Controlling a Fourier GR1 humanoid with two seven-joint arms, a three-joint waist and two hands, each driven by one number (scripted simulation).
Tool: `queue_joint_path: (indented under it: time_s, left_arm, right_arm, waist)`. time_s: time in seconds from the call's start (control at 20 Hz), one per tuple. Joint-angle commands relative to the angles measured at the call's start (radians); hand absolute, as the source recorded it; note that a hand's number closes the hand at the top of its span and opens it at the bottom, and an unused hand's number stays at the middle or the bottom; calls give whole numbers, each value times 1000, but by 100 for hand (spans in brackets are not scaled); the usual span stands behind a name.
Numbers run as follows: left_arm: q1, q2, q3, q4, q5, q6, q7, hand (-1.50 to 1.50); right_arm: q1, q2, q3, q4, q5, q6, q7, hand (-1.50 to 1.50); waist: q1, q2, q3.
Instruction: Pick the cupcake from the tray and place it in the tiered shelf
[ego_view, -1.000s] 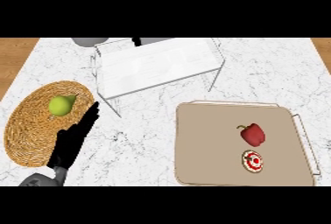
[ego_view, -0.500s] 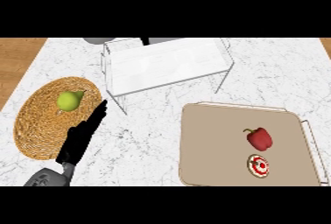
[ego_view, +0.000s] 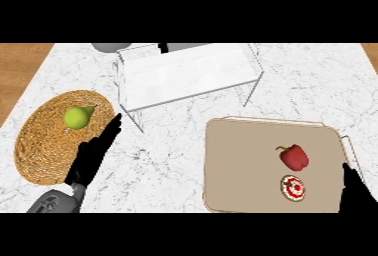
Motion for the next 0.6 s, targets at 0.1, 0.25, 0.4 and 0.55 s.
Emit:
queue_joint_path:
  time_s: [0.1, 0.25, 0.4, 0.55]
  left_arm:
    - [-12, -12, 24, 35, 2, 10, 13, 0]
    - [34, -22, 10, 32, -13, 12, -37, 0]
    - [12, -20, 25, -3, -4, 19, 17, 0]
    - [13, -44, 13, 18, -27, 35, -1, 0]
  right_arm:
    - [-159, 179, 24, 137, 130, 148, 248, -150]
    - [-193, 219, -15, 214, 199, 179, 248, -150]
    - [-171, 267, -1, 204, 257, 227, 248, -150]
    - [-247, 336, -30, 272, 314, 273, 248, -150]
  waist:
    - [-29, -7, 1]
    - [-32, -9, 1]
    - [-54, -17, 3]
    - [-53, -15, 3]
